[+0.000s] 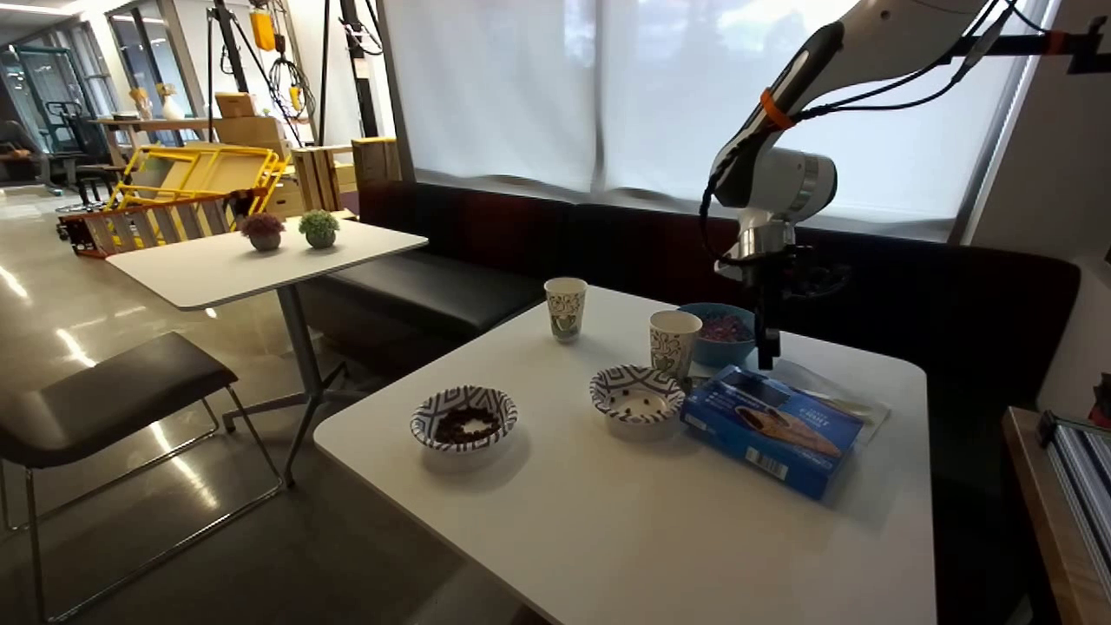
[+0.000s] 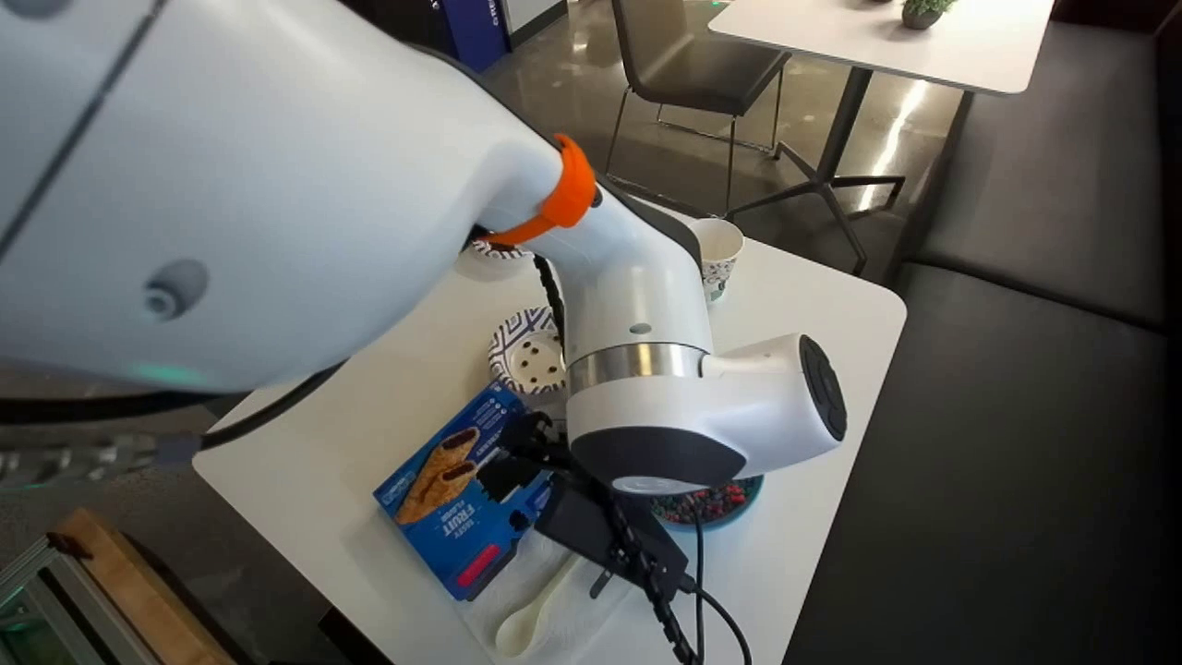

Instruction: Bring the box closer to the bowls

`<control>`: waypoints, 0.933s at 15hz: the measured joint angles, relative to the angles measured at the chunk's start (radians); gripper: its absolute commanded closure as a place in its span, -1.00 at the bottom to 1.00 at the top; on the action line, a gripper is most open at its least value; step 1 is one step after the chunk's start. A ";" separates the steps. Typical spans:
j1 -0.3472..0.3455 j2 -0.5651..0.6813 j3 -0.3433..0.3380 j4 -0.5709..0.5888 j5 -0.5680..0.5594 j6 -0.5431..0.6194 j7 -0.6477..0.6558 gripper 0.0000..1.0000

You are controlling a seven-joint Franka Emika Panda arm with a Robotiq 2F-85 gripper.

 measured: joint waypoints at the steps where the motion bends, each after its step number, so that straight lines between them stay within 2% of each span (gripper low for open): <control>1: -0.001 0.007 0.000 0.003 0.000 0.000 -0.015 -1.00; 6: -0.016 0.032 0.006 0.018 0.015 -0.001 -0.060 -1.00; 14: -0.055 0.040 0.011 0.018 0.147 -0.001 -0.063 -1.00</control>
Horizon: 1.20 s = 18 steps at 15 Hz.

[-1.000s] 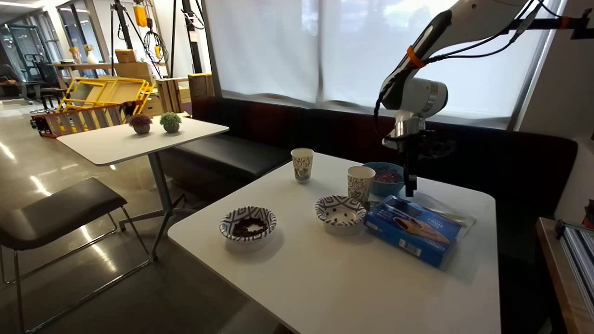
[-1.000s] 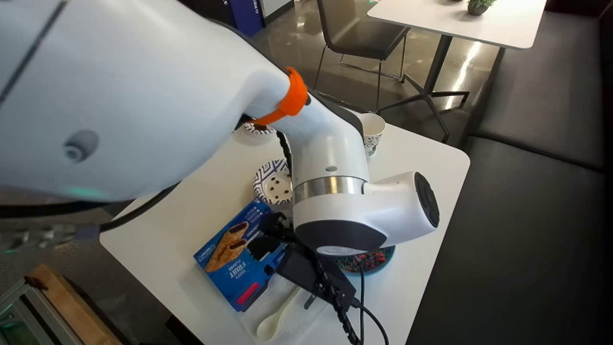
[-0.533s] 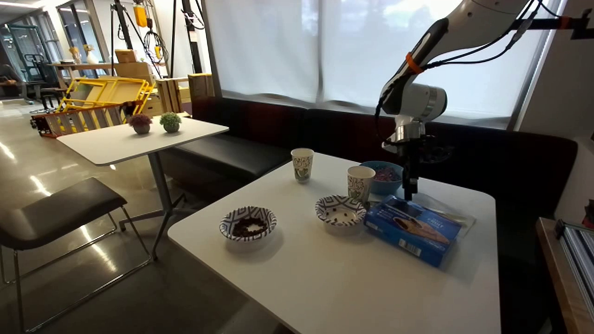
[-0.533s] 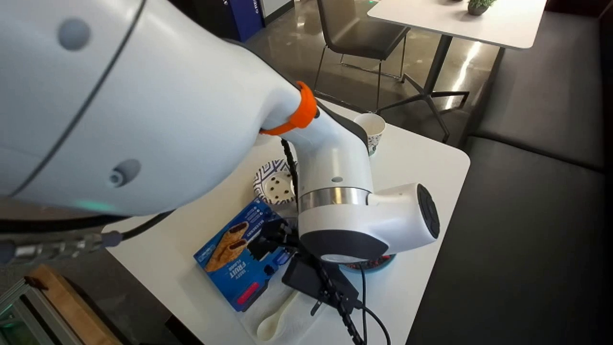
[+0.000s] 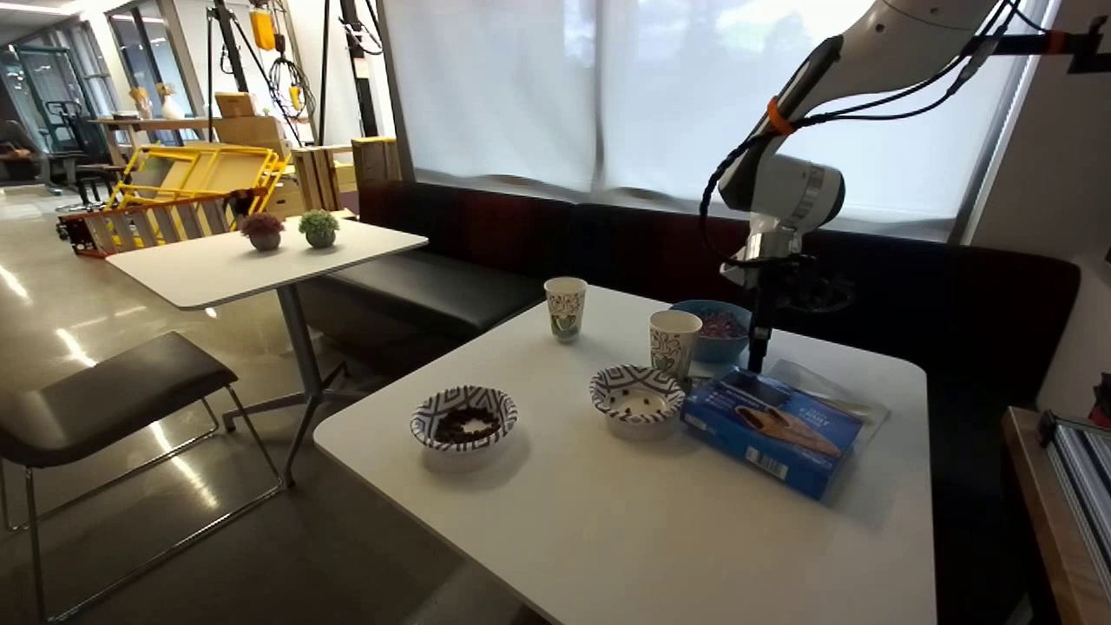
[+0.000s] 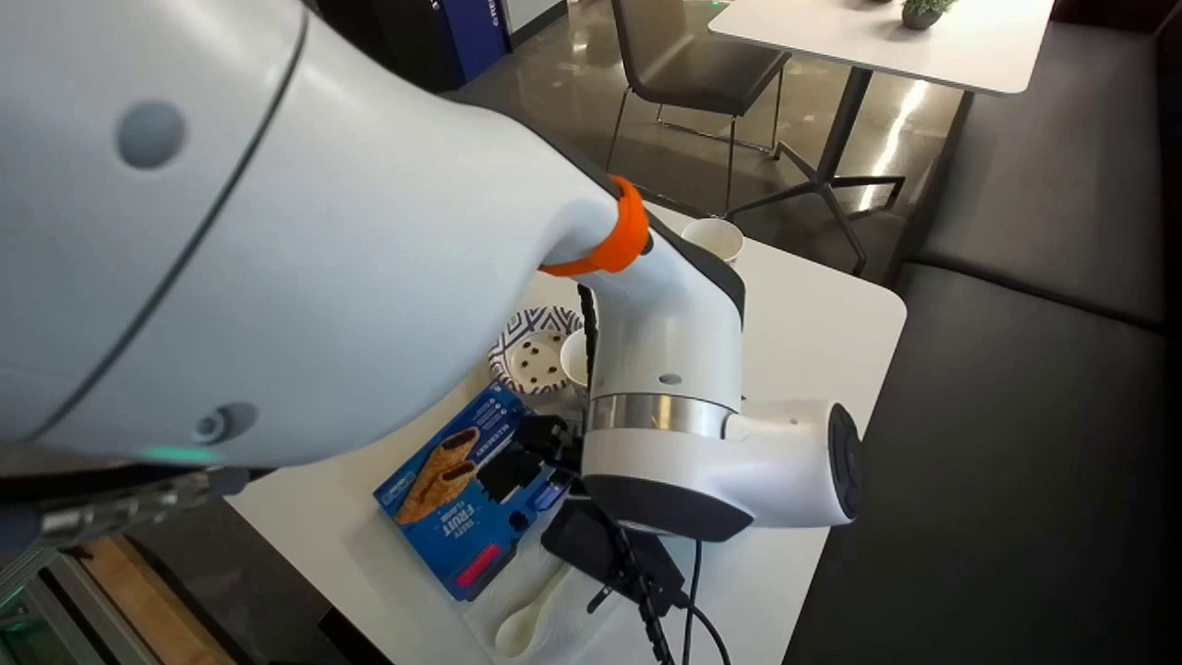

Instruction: Bring the box closer to the bowls

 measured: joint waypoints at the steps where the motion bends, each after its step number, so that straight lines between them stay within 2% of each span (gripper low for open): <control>1: -0.003 0.000 -0.002 -0.001 0.016 0.000 0.000 -1.00; 10: -0.012 0.032 -0.019 -0.009 0.086 0.000 0.004 -1.00; 11: -0.012 0.036 -0.019 -0.012 0.086 -0.002 0.005 -0.59; 13: -0.012 0.044 -0.019 -0.018 0.086 -0.011 0.007 -0.35; 18: -0.014 0.046 -0.020 -0.021 0.088 -0.053 0.011 0.43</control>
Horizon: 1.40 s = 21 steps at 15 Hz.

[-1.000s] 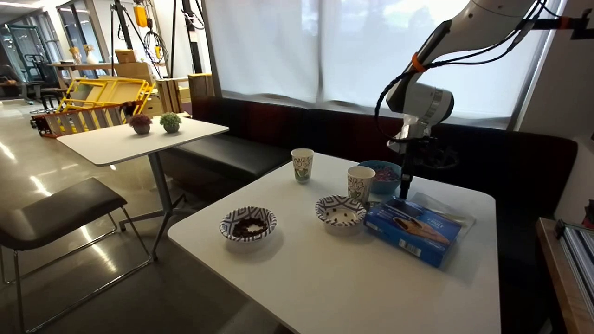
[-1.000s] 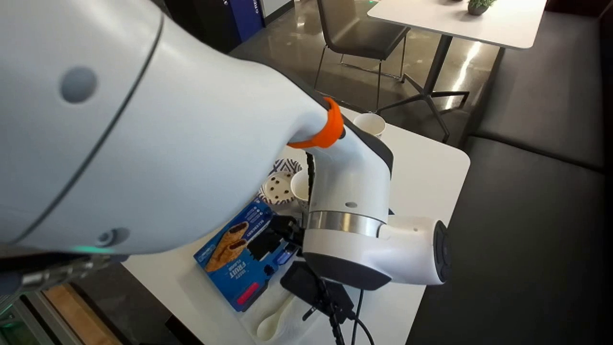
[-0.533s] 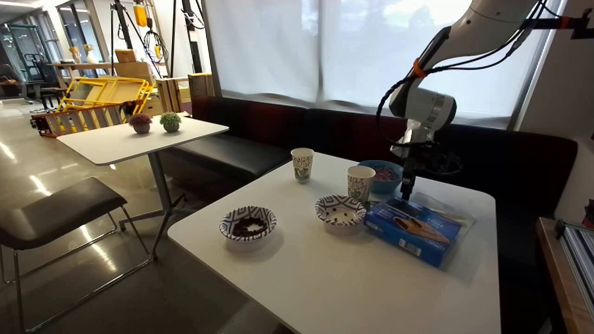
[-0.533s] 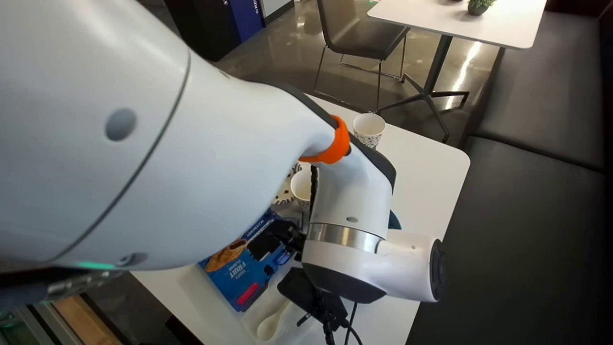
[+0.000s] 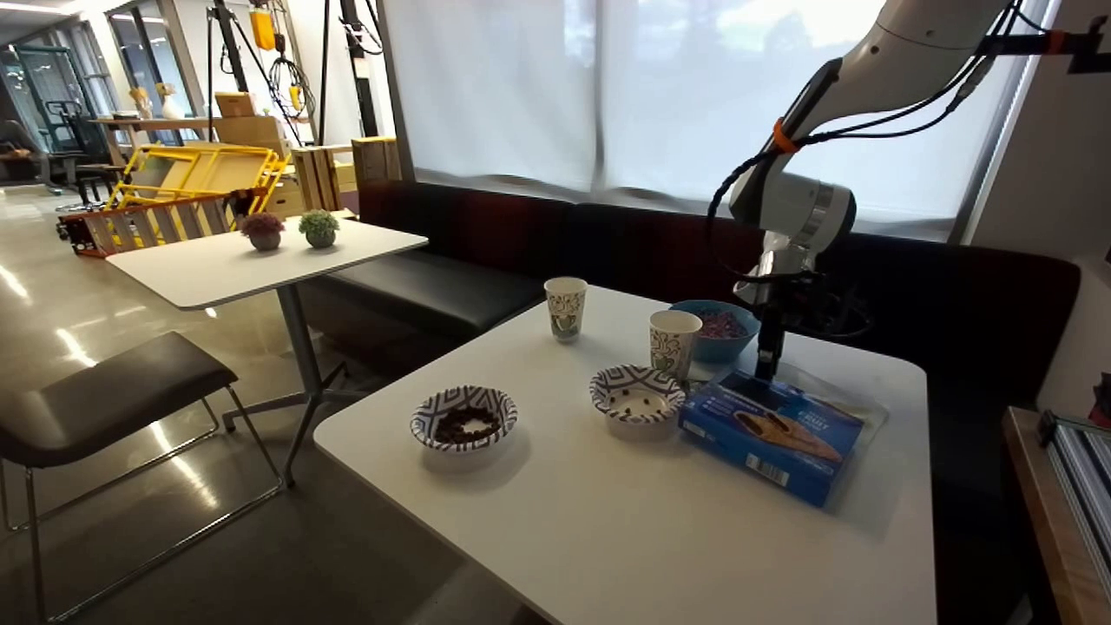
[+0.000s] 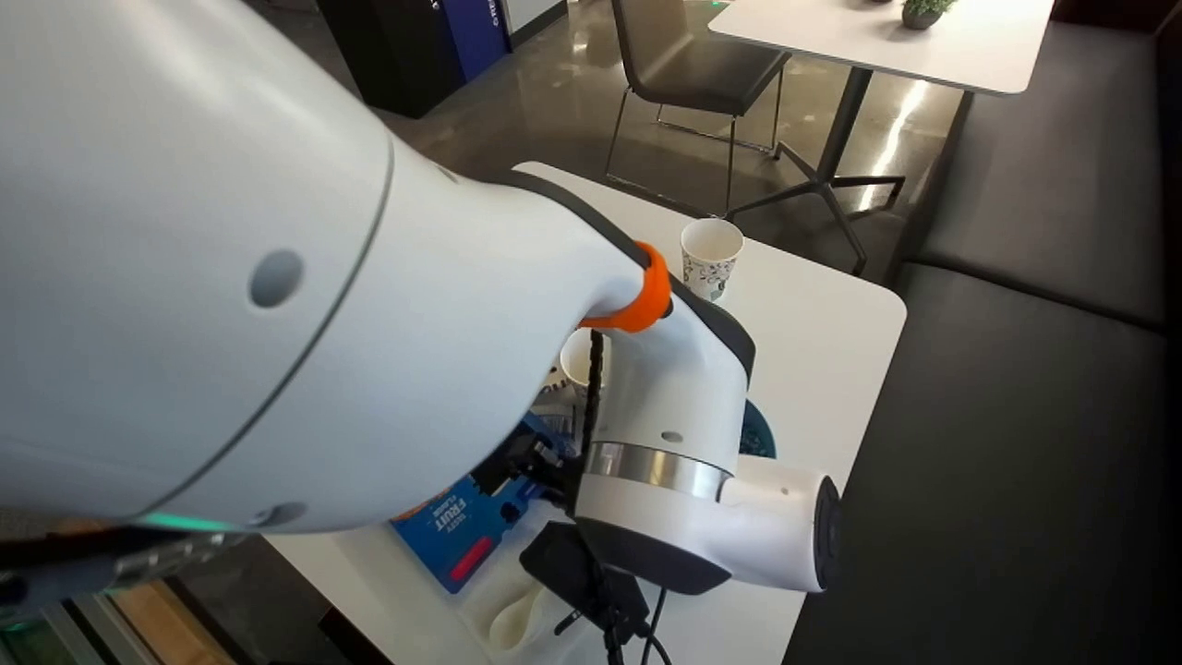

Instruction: Bring the box closer to the bowls

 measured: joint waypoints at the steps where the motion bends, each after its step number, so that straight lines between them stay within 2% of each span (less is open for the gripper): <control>1: -0.001 -0.002 0.000 0.000 0.002 -0.007 0.000 0.60; 3: -0.003 -0.006 -0.002 0.000 0.005 -0.017 0.000 0.91; 4: -0.003 -0.009 -0.003 0.000 0.006 -0.018 0.000 0.98; 9: -0.004 -0.034 -0.008 -0.010 0.008 -0.035 -0.001 0.99; 12: 0.004 -0.089 -0.013 -0.060 0.008 -0.035 -0.002 0.99; 16: 0.043 -0.212 -0.034 -0.185 0.008 -0.011 0.000 0.99; 21: 0.126 -0.383 -0.045 -0.362 0.008 0.099 0.011 0.99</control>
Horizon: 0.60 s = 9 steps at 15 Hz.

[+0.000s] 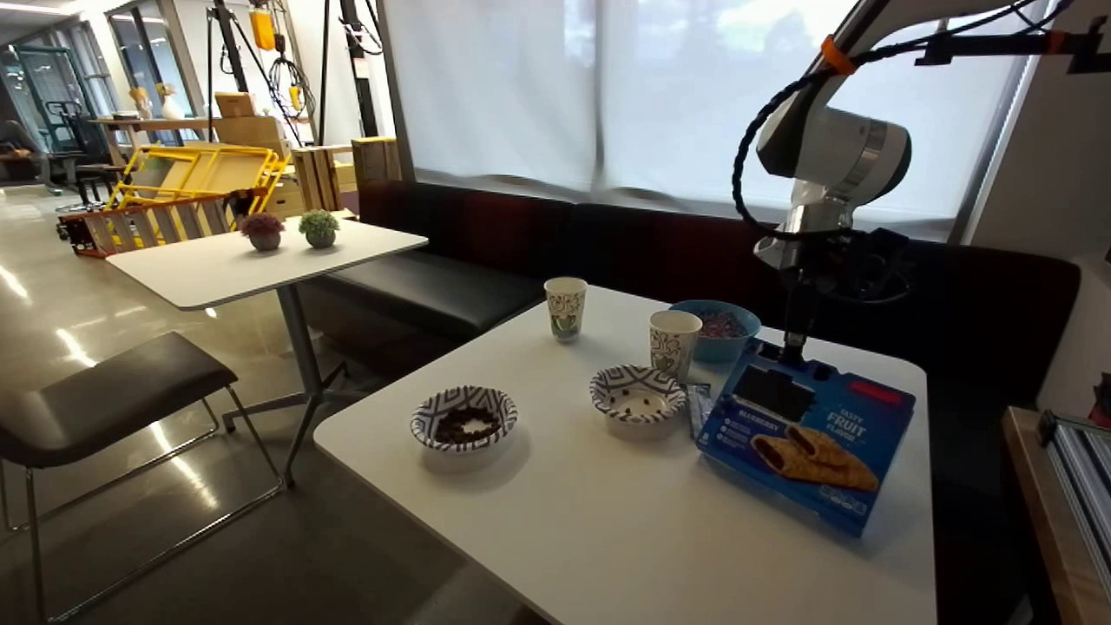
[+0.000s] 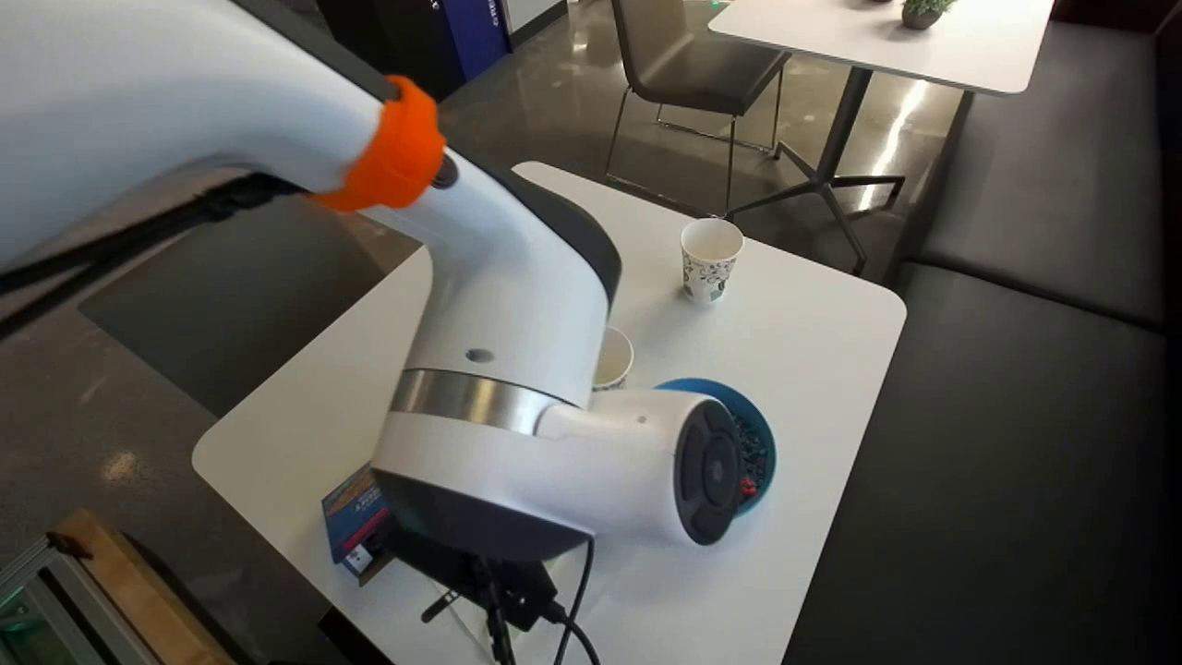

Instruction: Bring the box closer to the bowls

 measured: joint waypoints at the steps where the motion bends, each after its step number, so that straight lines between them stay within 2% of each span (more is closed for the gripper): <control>1: 0.022 -0.032 0.001 -0.033 0.000 0.025 0.003 0.99; 9: 0.212 -0.257 0.063 -0.260 0.000 0.268 0.082 0.99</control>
